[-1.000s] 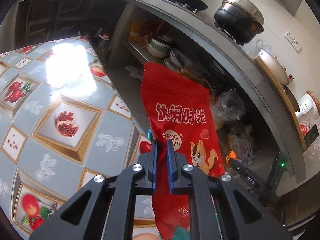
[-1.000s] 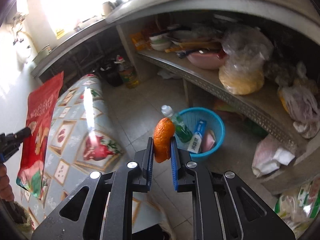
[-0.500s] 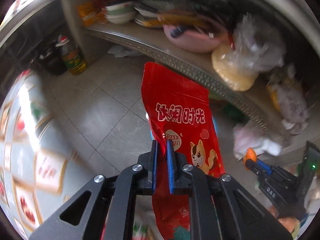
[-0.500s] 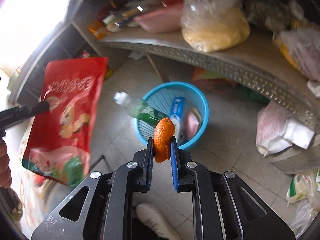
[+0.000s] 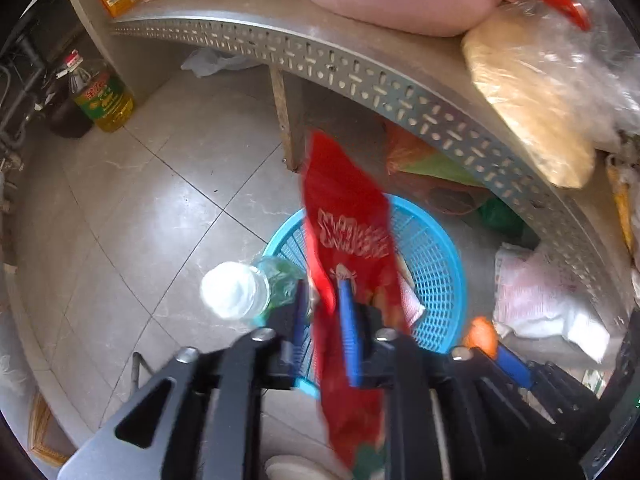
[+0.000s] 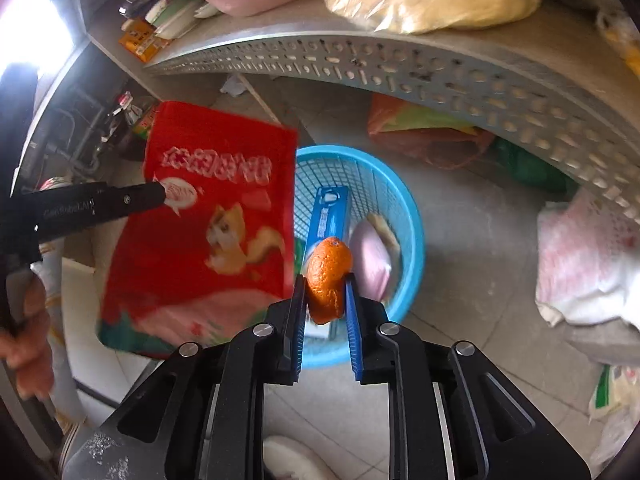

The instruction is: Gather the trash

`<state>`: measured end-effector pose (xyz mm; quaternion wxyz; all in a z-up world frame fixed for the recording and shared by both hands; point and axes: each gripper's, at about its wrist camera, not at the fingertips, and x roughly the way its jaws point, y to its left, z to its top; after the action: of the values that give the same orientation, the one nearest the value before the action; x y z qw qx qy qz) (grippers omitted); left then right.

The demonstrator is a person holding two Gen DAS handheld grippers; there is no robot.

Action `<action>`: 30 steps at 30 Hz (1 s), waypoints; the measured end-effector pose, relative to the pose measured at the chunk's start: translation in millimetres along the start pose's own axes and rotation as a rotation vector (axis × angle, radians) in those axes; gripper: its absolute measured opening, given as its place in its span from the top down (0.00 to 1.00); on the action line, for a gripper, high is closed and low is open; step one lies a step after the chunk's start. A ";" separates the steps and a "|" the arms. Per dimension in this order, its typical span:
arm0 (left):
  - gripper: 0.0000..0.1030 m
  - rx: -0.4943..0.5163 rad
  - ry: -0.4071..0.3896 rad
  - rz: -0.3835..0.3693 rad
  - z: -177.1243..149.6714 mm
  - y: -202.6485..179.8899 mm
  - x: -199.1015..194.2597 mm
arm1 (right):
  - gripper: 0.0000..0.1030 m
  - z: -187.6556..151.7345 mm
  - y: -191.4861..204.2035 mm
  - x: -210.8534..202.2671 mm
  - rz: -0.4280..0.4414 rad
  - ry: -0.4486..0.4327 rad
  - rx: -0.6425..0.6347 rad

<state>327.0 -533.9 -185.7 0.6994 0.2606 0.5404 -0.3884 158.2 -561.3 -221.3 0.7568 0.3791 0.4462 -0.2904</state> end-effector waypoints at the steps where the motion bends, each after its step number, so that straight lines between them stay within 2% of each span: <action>1: 0.58 -0.021 0.005 -0.012 0.0 1.2 2.9 | 0.72 2.2 -0.5 9.8 -0.004 0.012 0.007; 2: 0.55 -0.047 0.006 -0.030 -0.2 3.0 5.8 | 0.69 3.1 -1.0 21.4 -0.005 0.027 0.004; 4: 0.51 -0.077 0.000 -0.055 -2.3 4.0 7.2 | 0.57 5.3 -0.6 37.1 -0.006 0.046 -0.012; 7: 0.48 -0.061 -0.012 -0.076 -3.1 3.0 -2.0 | 0.51 5.6 -1.0 49.8 -0.021 0.072 -0.026; 9: 0.46 -0.034 -0.043 -0.088 -5.6 2.6 -18.4 | 0.47 4.0 -3.0 46.2 -0.014 0.059 -0.022; 14: 0.35 0.001 -0.134 -0.141 -17.5 14.6 -83.9 | 0.45 -4.7 -14.0 19.6 -0.008 -0.010 0.001; 18: 0.29 -0.002 -0.210 -0.170 -40.0 33.4 -148.5 | 0.44 -21.1 -6.8 -8.9 -0.020 -0.063 -0.054; 21: 0.25 -0.001 -0.274 -0.203 -70.2 49.8 -204.2 | 0.42 -44.7 9.8 -42.5 -0.023 -0.104 -0.131; 26: 0.13 0.054 -0.431 -0.228 -147.9 67.1 -291.7 | 0.32 -86.2 40.2 -123.8 -0.009 -0.205 -0.242; 30: 0.06 0.020 -0.532 -0.194 -215.1 78.9 -339.7 | 0.16 -118.0 62.0 -197.4 -0.019 -0.354 -0.324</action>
<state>234.3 -231.9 75.3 0.7736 0.1036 0.3563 -0.5136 67.2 -409.3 -62.1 0.8715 0.1916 0.3508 -0.2842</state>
